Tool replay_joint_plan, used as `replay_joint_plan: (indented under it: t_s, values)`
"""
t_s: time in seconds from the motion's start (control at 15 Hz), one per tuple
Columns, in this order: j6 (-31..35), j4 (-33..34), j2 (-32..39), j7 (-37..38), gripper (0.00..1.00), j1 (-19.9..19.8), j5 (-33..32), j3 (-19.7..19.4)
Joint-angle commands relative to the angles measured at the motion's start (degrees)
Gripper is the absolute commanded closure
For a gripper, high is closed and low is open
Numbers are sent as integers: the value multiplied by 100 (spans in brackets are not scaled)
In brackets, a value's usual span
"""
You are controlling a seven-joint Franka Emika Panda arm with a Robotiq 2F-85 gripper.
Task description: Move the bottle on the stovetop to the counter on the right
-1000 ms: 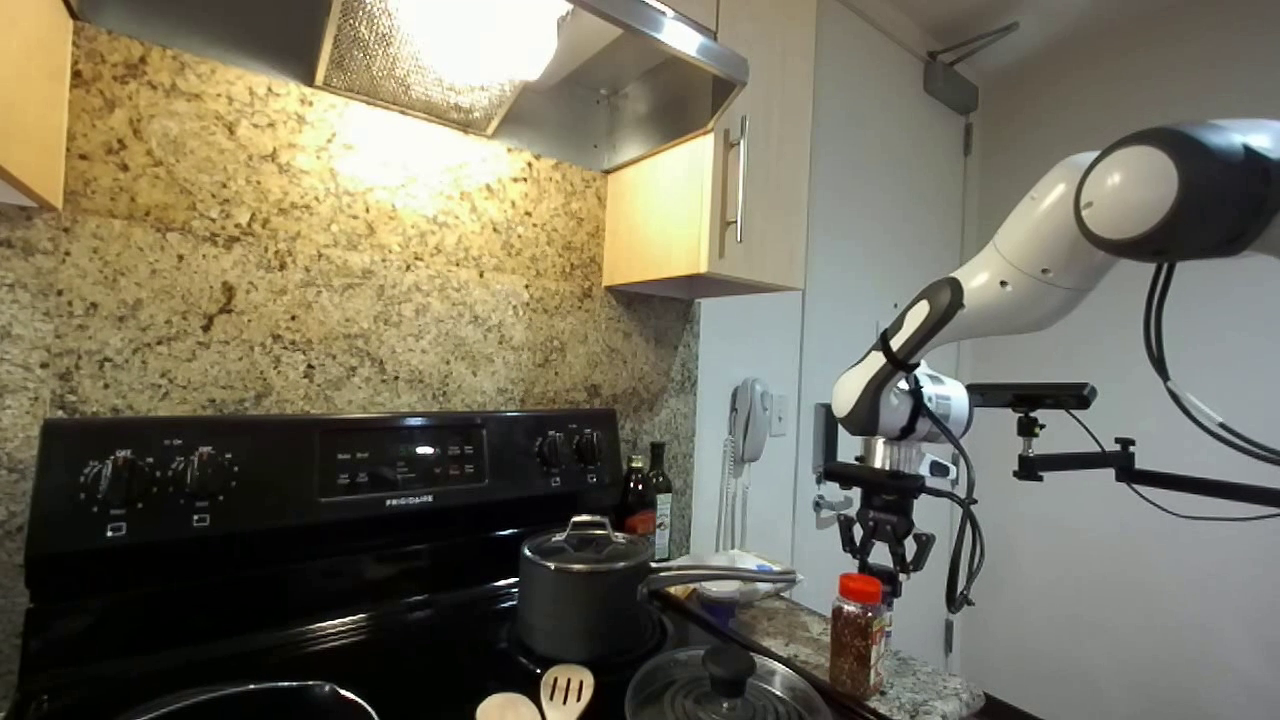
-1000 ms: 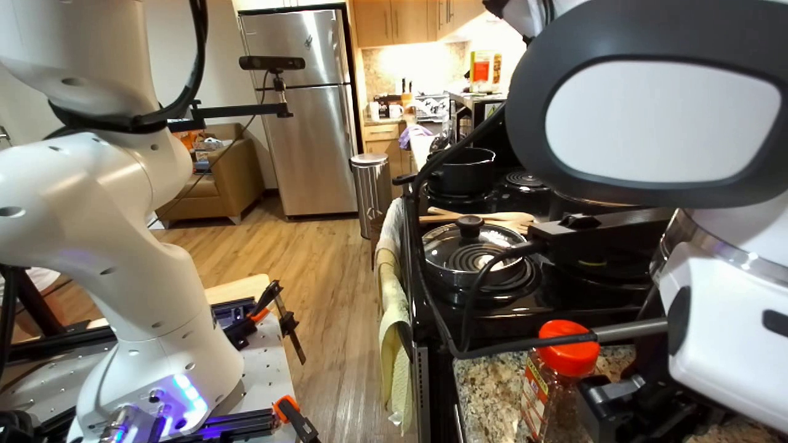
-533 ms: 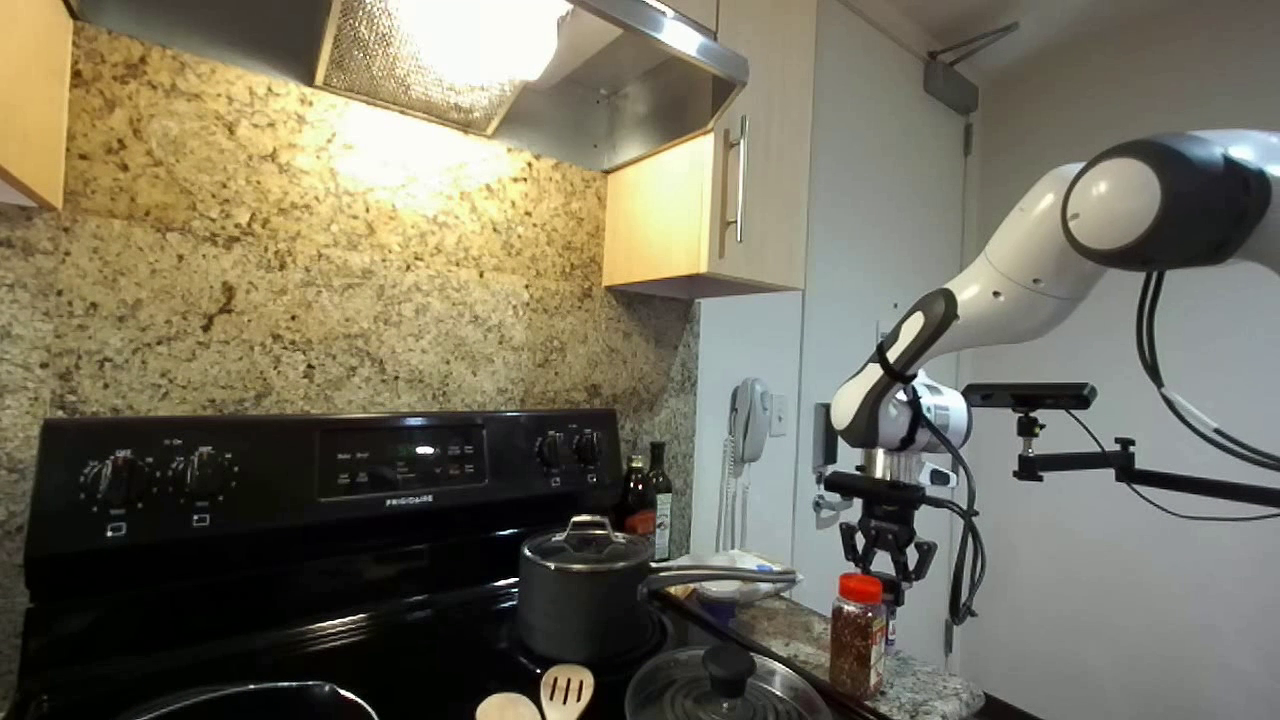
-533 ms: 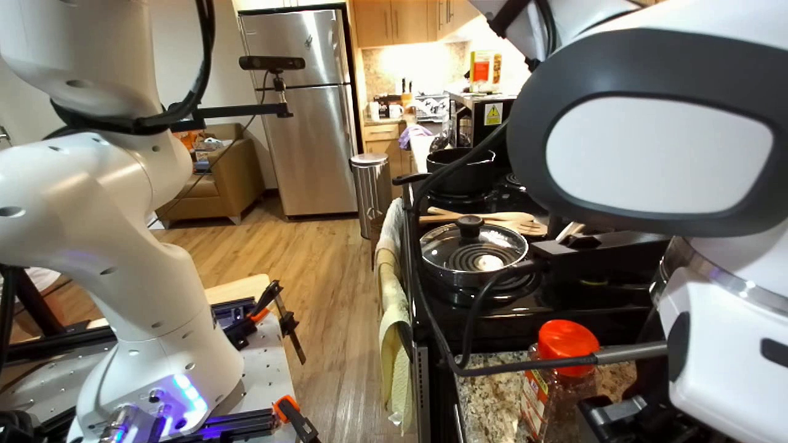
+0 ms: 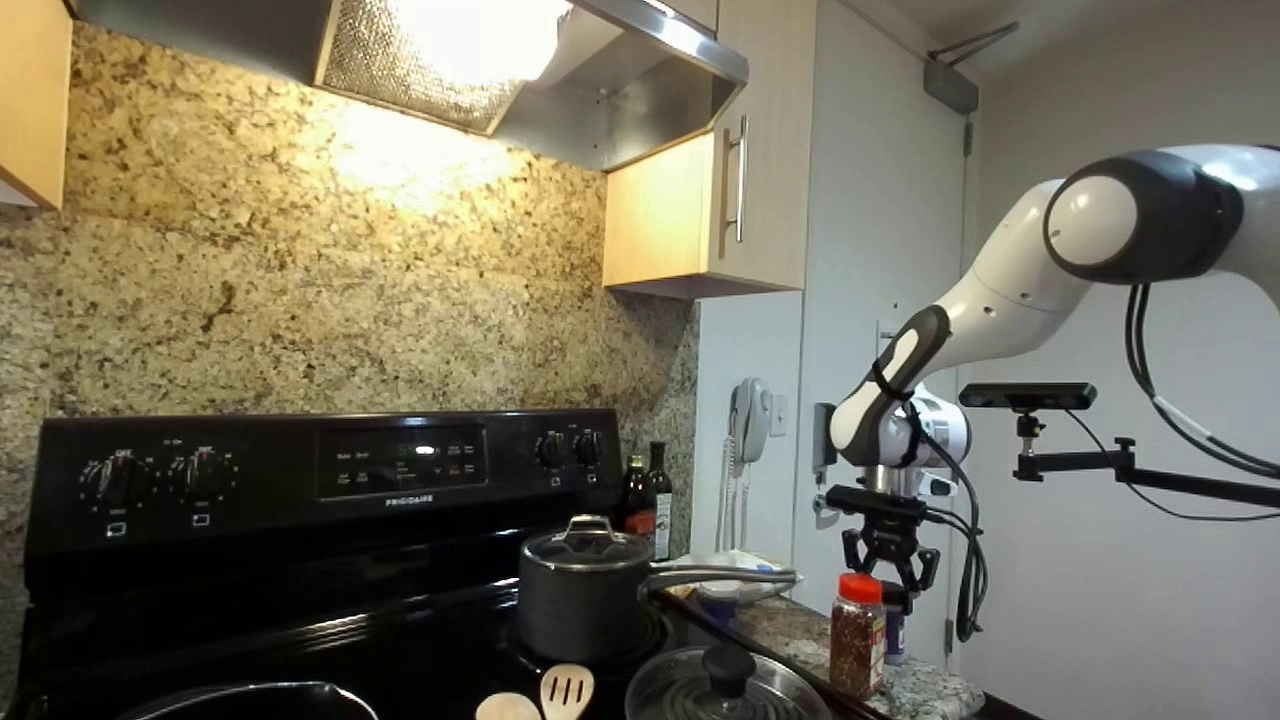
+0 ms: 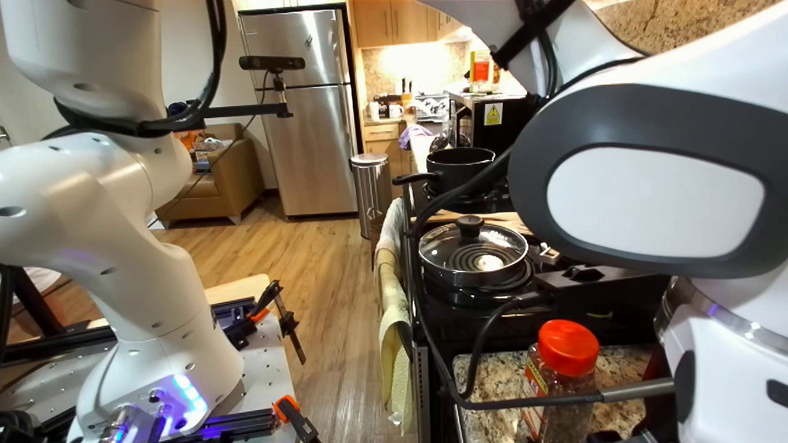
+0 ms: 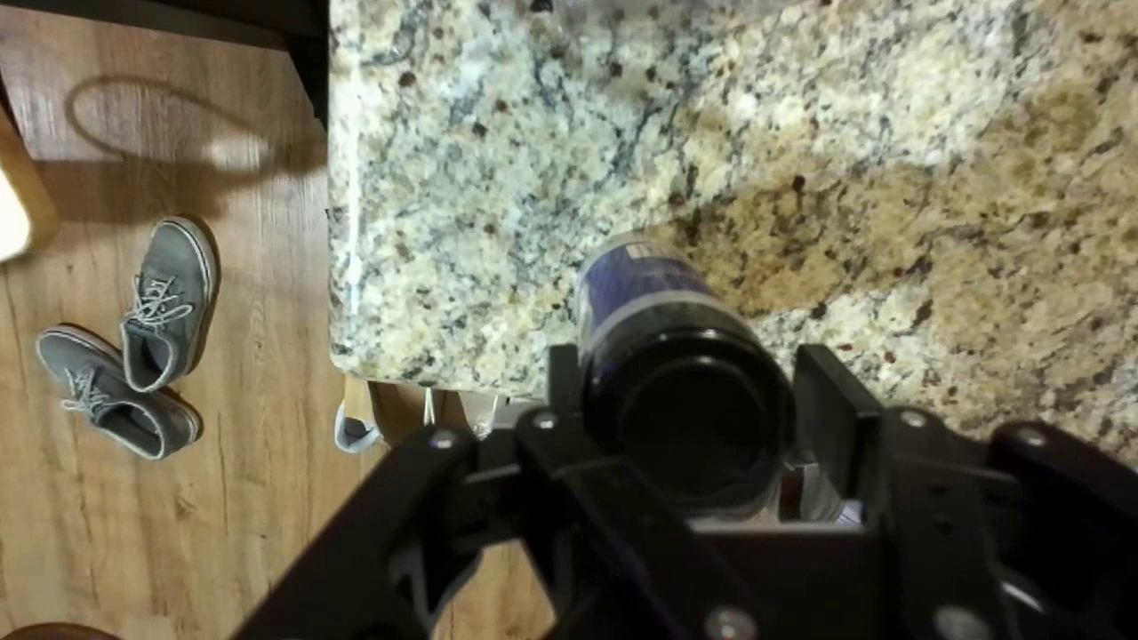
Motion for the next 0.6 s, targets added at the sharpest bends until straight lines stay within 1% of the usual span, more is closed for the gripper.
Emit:
replay_joint_plan:
  t_s: [0.0,0.07,0.33,0.53]
  values:
    - [114,43,26,154,6,39,-104,-52]
    - [129,32,4,134,0,35,-82,-42]
    - [196,-61,-234,-1,0,17,95,44]
    - [400,-199,-685,-50,0,73,105,59]
